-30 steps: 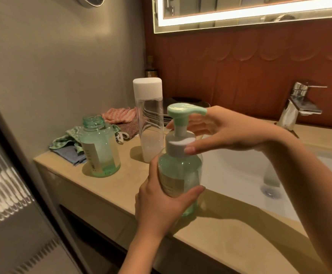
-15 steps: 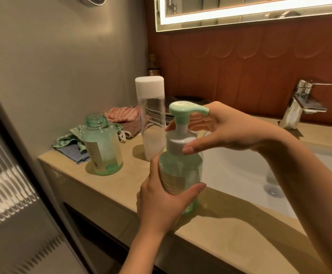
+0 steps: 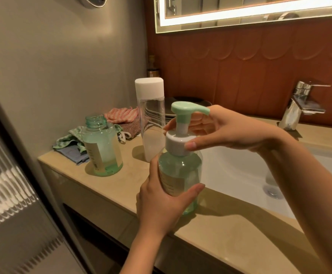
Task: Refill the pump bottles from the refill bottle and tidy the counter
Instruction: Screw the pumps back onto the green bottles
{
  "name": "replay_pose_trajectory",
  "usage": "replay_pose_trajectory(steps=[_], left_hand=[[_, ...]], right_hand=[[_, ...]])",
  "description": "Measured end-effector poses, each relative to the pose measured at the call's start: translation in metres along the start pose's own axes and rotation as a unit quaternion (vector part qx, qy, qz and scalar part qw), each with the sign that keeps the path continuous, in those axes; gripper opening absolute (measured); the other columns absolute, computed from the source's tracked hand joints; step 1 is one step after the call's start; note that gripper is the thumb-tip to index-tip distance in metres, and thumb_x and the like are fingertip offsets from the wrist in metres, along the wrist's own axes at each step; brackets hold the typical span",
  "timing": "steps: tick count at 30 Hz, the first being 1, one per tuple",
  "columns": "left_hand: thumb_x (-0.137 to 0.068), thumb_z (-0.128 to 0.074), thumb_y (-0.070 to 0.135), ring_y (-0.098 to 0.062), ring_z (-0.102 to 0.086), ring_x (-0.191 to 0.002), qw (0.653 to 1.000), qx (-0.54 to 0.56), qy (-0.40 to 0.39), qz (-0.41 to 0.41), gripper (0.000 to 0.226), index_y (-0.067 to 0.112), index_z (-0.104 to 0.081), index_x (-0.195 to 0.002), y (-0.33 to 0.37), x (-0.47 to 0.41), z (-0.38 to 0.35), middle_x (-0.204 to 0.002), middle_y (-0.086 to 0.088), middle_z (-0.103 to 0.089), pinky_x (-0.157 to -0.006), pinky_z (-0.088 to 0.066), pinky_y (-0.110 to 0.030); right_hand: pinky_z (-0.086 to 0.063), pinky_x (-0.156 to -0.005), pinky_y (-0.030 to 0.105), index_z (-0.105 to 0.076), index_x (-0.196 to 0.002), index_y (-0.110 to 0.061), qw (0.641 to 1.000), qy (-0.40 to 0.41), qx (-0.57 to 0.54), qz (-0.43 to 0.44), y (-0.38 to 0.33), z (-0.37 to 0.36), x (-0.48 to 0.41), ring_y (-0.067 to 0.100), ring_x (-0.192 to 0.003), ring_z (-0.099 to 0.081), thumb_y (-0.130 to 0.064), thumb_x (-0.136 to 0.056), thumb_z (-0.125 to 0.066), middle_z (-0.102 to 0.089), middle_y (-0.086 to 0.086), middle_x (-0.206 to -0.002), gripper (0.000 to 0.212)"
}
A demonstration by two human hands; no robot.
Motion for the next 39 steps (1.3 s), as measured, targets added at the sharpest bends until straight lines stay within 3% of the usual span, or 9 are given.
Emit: replay_pose_trajectory(steps=[9,20,26,28,30,32,34,36,39], left_hand=[[-0.047,-0.056,0.084,-0.012,-0.057,-0.107,1.000,0.003,0.001,0.006,0.094,0.044,-0.031,-0.129,-0.003,0.000,-0.001,-0.117,0.016,-0.058,-0.089,-0.049,-0.045],[-0.047,-0.055,0.083,-0.006,-0.054,-0.103,1.000,-0.008,-0.002,0.001,0.082,0.058,-0.024,-0.118,-0.001,-0.001,0.001,-0.105,0.035,-0.048,-0.090,-0.048,-0.045],[-0.047,-0.058,0.083,-0.009,-0.058,-0.106,1.000,0.005,-0.005,0.002,0.086,0.055,-0.028,-0.123,-0.003,-0.001,0.001,-0.109,0.028,-0.055,-0.088,-0.050,-0.045],[-0.047,-0.057,0.083,-0.009,-0.057,-0.103,1.000,-0.008,-0.012,0.003,0.084,0.059,-0.024,-0.120,-0.004,-0.001,0.000,-0.105,0.032,-0.051,-0.088,-0.050,-0.043],[-0.047,-0.056,0.083,-0.010,-0.055,-0.101,1.000,-0.017,-0.011,-0.001,0.084,0.059,-0.021,-0.119,-0.003,-0.001,0.000,-0.104,0.032,-0.049,-0.088,-0.050,-0.043],[-0.046,-0.058,0.081,-0.013,-0.058,-0.098,1.000,-0.013,0.000,0.001,0.086,0.052,-0.026,-0.121,-0.003,-0.001,0.001,-0.105,0.023,-0.055,-0.084,-0.051,-0.045],[-0.045,-0.057,0.081,-0.014,-0.058,-0.100,1.000,-0.011,-0.002,0.010,0.088,0.049,-0.028,-0.122,-0.004,-0.001,0.001,-0.107,0.020,-0.056,-0.084,-0.050,-0.046],[-0.045,-0.055,0.085,-0.013,-0.055,-0.107,1.000,-0.010,-0.010,0.014,0.087,0.053,-0.026,-0.121,-0.004,-0.001,-0.001,-0.112,0.021,-0.054,-0.090,-0.048,-0.048],[-0.046,-0.054,0.086,-0.012,-0.053,-0.111,1.000,-0.011,-0.013,0.014,0.084,0.060,-0.019,-0.119,-0.002,0.000,-0.001,-0.116,0.022,-0.052,-0.093,-0.046,-0.047]], right_hand=[[-0.046,-0.085,0.013,-0.055,-0.118,-0.017,0.999,0.008,-0.036,0.021,0.000,-0.002,-0.002,0.004,-0.109,-0.061,-0.011,-0.075,-0.063,-0.068,-0.012,-0.111,0.044],[-0.044,-0.091,0.013,-0.056,-0.117,-0.019,1.000,-0.008,0.000,0.014,0.001,-0.004,-0.003,0.005,-0.113,-0.058,-0.013,-0.077,-0.070,-0.067,-0.012,-0.114,0.043],[-0.044,-0.081,0.009,-0.045,-0.102,-0.044,0.989,0.073,0.131,0.003,-0.002,-0.003,-0.012,-0.008,-0.098,-0.054,-0.047,-0.053,-0.075,-0.055,-0.027,-0.100,0.057],[-0.042,-0.076,0.005,-0.043,-0.100,-0.045,0.991,0.033,0.132,-0.007,0.002,-0.016,-0.016,-0.017,-0.094,-0.050,-0.056,-0.060,-0.078,-0.050,-0.031,-0.100,0.054],[-0.043,-0.089,0.010,-0.046,-0.109,-0.041,0.999,-0.012,0.046,-0.007,0.005,-0.022,-0.014,-0.014,-0.106,-0.050,-0.050,-0.076,-0.062,-0.052,-0.027,-0.113,0.038],[-0.037,-0.104,0.020,-0.045,-0.124,-0.033,0.999,-0.033,-0.025,-0.005,0.003,-0.017,-0.007,-0.002,-0.124,-0.045,-0.033,-0.081,-0.048,-0.050,-0.015,-0.132,0.043],[-0.036,-0.108,0.025,-0.042,-0.133,-0.020,0.997,-0.063,-0.033,0.023,-0.002,-0.014,0.000,0.006,-0.130,-0.043,-0.017,-0.084,-0.050,-0.049,-0.008,-0.139,0.050],[-0.038,-0.104,0.021,-0.048,-0.129,-0.018,0.997,-0.066,-0.027,0.023,-0.001,-0.010,0.003,0.005,-0.126,-0.048,-0.007,-0.085,-0.060,-0.057,-0.010,-0.131,0.047],[-0.041,-0.095,0.010,-0.058,-0.111,-0.028,0.999,-0.008,-0.015,0.032,0.000,-0.001,-0.001,-0.002,-0.112,-0.057,-0.013,-0.069,-0.071,-0.066,-0.020,-0.112,0.046]])
Point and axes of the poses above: each hand's wrist, its own x-axis away from the middle knuckle, its own z-axis out of the back of the hand, y = z × x, the point moved 9 cm from there along -x, towards the middle knuckle
